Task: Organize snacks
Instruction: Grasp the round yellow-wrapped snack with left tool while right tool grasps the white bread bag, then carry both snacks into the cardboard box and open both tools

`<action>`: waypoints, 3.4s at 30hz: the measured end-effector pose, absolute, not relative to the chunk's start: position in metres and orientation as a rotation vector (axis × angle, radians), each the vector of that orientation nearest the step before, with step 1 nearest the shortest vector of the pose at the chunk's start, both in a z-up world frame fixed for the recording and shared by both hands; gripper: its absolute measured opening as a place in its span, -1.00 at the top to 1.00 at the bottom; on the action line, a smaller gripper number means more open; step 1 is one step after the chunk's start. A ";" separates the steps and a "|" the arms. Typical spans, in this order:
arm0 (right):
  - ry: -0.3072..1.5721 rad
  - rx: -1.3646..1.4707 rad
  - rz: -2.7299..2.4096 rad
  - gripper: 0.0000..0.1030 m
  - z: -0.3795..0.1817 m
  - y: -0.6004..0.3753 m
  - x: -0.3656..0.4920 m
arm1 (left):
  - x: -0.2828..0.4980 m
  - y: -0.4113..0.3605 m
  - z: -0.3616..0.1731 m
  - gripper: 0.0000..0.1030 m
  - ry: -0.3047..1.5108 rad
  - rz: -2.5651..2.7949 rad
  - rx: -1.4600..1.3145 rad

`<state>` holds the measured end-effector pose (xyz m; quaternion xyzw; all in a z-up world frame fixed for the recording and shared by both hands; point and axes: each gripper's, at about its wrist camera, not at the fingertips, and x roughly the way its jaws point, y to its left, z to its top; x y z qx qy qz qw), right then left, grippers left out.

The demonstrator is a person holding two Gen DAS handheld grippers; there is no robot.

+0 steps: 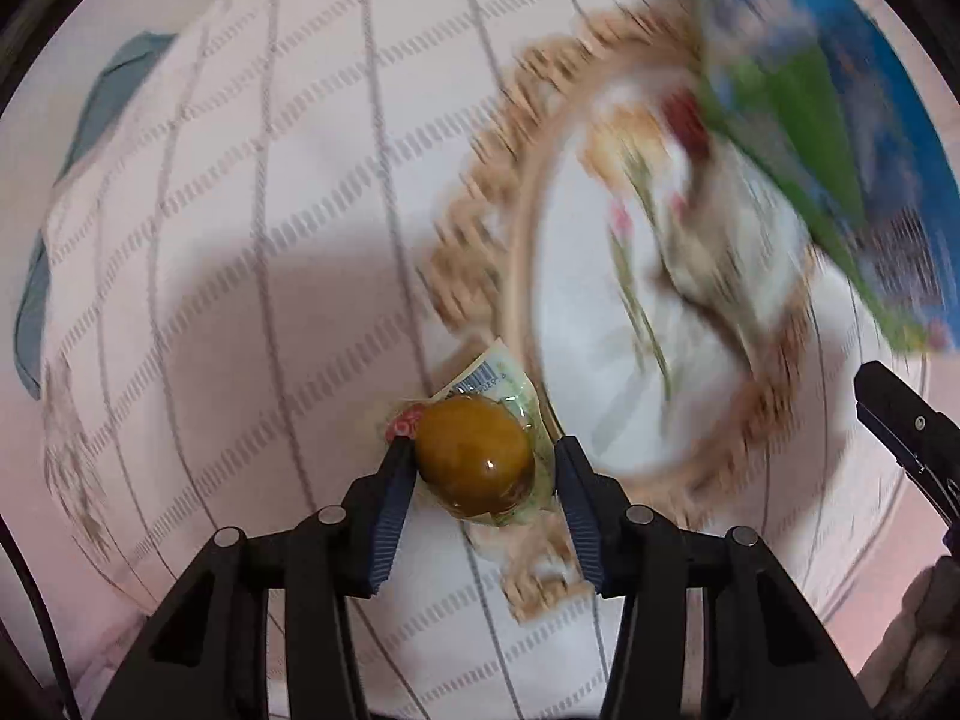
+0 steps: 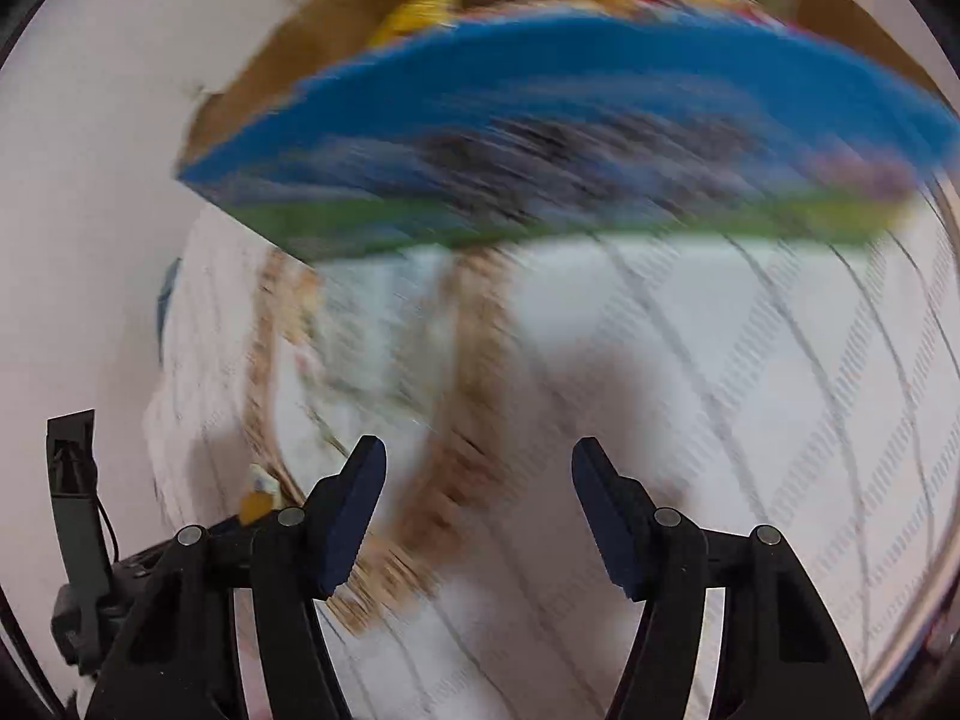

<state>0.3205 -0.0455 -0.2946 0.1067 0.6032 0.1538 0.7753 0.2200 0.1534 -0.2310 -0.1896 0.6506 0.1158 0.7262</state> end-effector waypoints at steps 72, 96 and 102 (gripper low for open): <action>1.108 0.201 0.227 -0.04 -0.165 -0.186 0.420 | 0.394 -0.038 -0.084 0.17 1.273 -0.215 -0.168; 1.288 0.199 0.225 -0.95 -0.233 -0.164 0.470 | 0.432 0.001 -0.148 -0.71 1.426 -0.096 -0.114; 1.239 0.068 0.118 -0.95 -0.223 -0.169 0.460 | 0.424 -0.005 -0.133 -0.73 1.345 -0.051 -0.033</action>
